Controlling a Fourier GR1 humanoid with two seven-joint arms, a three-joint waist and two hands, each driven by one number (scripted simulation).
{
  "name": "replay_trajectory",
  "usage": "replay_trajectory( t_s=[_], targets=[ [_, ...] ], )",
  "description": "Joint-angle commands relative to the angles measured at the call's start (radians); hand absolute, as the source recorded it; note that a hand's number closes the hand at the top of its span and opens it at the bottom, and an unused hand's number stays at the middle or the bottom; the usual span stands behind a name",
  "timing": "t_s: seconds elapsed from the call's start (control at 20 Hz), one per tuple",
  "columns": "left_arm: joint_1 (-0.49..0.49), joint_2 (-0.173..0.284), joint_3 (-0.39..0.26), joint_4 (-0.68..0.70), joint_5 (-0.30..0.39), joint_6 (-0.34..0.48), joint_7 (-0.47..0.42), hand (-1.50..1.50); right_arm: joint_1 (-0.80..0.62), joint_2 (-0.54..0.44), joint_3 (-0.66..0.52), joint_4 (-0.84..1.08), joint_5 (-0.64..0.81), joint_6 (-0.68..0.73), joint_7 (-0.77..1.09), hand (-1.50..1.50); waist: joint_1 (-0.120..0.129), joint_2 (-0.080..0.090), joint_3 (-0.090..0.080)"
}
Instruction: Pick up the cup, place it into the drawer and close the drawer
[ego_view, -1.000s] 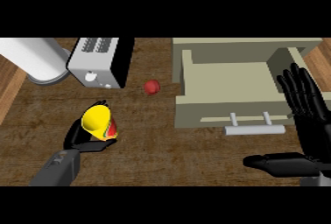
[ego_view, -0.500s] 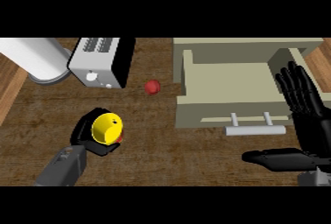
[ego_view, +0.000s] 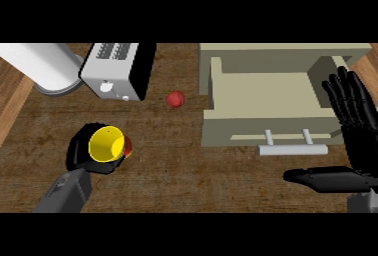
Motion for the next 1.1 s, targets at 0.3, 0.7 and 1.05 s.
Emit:
replay_trajectory(
  t_s=[0.3, 0.7, 1.05],
  targets=[
    [-0.005, -0.046, 0.008, -0.139, 0.05, -0.037, -0.124, 1.5, 0.01, -0.004, -0.009, -0.011, 0.001, -0.004, 0.031, -1.5, 0.013, -0.01, 0.003],
    [-0.121, -0.103, -0.088, -0.412, 0.034, 0.127, 0.127, 1.5, 0.026, -0.029, -0.07, -0.001, -0.042, 0.017, -0.003, -1.5, 0.022, -0.014, 0.005],
    [-0.232, -0.179, -0.174, -0.647, 0.022, 0.286, 0.41, 1.5, 0.062, -0.026, -0.057, -0.025, -0.037, 0.03, -0.005, -1.5, 0.019, -0.014, 0.004]
  ],
)
